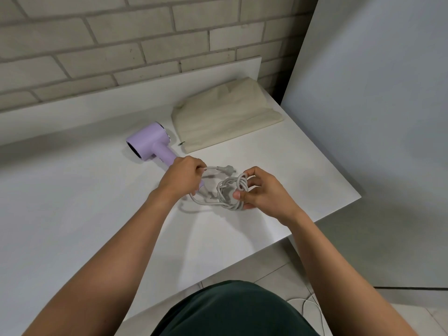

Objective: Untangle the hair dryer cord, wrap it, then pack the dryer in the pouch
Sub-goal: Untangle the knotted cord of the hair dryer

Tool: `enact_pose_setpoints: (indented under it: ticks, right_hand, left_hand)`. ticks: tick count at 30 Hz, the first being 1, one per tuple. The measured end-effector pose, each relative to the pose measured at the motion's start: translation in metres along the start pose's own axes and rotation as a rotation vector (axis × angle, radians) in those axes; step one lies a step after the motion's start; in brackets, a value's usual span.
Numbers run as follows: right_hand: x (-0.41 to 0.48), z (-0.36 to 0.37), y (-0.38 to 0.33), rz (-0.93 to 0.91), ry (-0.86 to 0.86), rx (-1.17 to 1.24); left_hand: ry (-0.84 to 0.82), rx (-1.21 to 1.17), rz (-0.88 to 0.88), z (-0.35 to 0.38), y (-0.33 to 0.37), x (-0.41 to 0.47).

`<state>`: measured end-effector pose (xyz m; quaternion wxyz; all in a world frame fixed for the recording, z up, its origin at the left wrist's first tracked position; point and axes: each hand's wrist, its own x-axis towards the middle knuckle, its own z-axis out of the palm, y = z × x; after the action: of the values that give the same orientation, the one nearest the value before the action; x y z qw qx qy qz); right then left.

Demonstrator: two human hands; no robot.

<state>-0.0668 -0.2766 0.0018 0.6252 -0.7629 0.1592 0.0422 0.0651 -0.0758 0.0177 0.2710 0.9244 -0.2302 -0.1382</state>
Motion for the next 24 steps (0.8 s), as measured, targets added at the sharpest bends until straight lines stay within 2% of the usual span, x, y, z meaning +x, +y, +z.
enact_pose_setpoints:
  ticks: [5, 8, 11, 17, 21, 24]
  right_hand:
    - [-0.006, 0.002, -0.004, 0.032, 0.005, 0.149]
    - [-0.009, 0.005, -0.006, 0.040, 0.001, 0.215]
    - [-0.011, 0.009, -0.007, 0.041, -0.052, 0.234]
    - [-0.011, 0.016, -0.012, 0.072, -0.049, 0.253]
    - [-0.009, 0.020, -0.012, 0.132, -0.034, 0.290]
    - [-0.009, 0.022, -0.014, 0.167, -0.018, 0.307]
  left_hand:
    - [-0.068, -0.146, -0.077, 0.003, -0.003, -0.001]
    - [-0.072, -0.055, -0.043, 0.008, -0.009, 0.001]
    - [-0.099, -0.104, 0.010, 0.011, -0.009, 0.000]
    - [0.085, -0.218, -0.091, 0.015, -0.015, -0.008]
    - [0.179, -0.242, 0.029, 0.008, -0.022, -0.025]
    - [0.103, -0.220, 0.198, 0.008, -0.029, -0.047]
